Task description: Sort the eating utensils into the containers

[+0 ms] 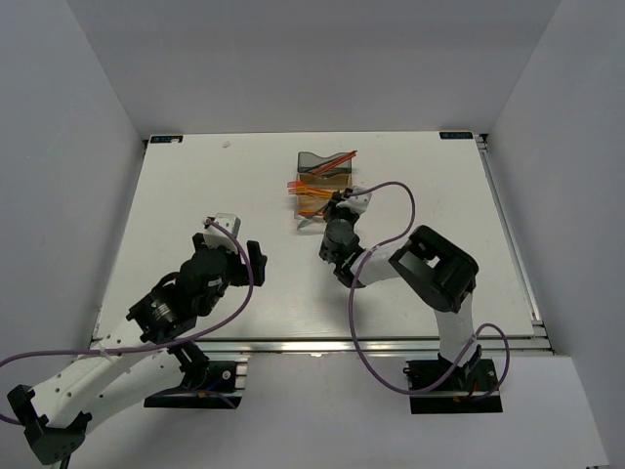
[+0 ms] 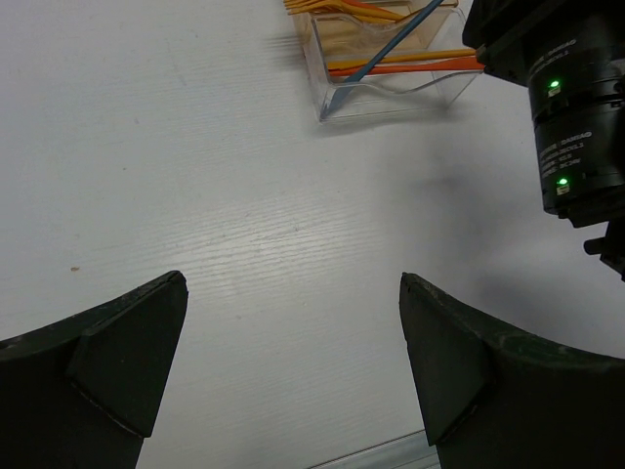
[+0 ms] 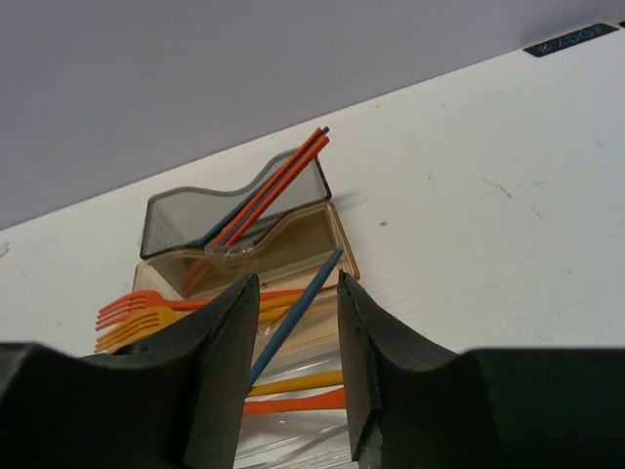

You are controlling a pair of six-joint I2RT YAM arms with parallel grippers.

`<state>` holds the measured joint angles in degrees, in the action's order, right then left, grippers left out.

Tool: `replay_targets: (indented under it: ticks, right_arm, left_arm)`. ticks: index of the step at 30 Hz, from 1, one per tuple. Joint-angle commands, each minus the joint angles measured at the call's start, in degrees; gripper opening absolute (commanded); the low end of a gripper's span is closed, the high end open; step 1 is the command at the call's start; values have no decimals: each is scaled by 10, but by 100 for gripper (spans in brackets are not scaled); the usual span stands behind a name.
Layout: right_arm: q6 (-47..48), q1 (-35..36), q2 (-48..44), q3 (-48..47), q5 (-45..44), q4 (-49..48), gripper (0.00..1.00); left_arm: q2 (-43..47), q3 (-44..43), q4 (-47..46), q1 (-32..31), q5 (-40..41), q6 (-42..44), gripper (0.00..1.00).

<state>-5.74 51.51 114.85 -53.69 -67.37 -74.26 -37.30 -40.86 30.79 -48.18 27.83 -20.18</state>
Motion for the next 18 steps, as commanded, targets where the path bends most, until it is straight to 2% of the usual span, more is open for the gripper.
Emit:
replay_targets:
  ticks: [1, 3, 5, 6, 7, 8, 9, 10, 11, 13, 15, 16, 18]
  right_arm:
    - [11, 3, -51, 9, -15, -340, 44]
    - [42, 3, -86, 14, -14, -321, 48]
    - [31, -1, -141, 11, -10, -235, 65]
    - [-43, -7, -166, 9, 2, -58, 70]
    - [-124, -17, -193, 2, 31, 79, 75]
    - [-237, -68, -237, -18, 152, 253, 83]
    - [-344, -107, -241, -91, 235, 422, 83]
    - [-378, -137, -237, -115, 377, 545, 83]
    - [-345, -166, -224, -131, 418, 561, 85]
    - [-274, -171, -216, -173, 449, 622, 89]
    - [-234, -195, -206, -203, 509, 659, 89]
    - [-207, -208, -200, -215, 592, 704, 88]
    - [-182, -244, -182, -233, 658, 740, 85]
  left_arm:
    - [2, 3, -11, 0, -3, 5, 98]
    - [3, 3, -12, -1, -3, 5, 98]
    - [3, 3, -11, -1, -3, 5, 98]
    - [4, 3, -11, -1, -4, 5, 98]
    - [4, 3, -10, -1, -4, 5, 98]
    - [4, 3, -10, 0, -4, 5, 98]
    - [4, 3, -10, 0, -4, 4, 98]
    - [4, 3, -10, 0, -3, 4, 98]
    - [4, 3, -10, -1, -2, 3, 98]
    - [2, 3, -11, 0, -3, 3, 98]
    - [-1, 3, -11, -1, -3, 4, 98]
    - [-2, 3, -9, -1, -2, 4, 98]
    - [-3, 3, -9, 0, -1, 3, 98]
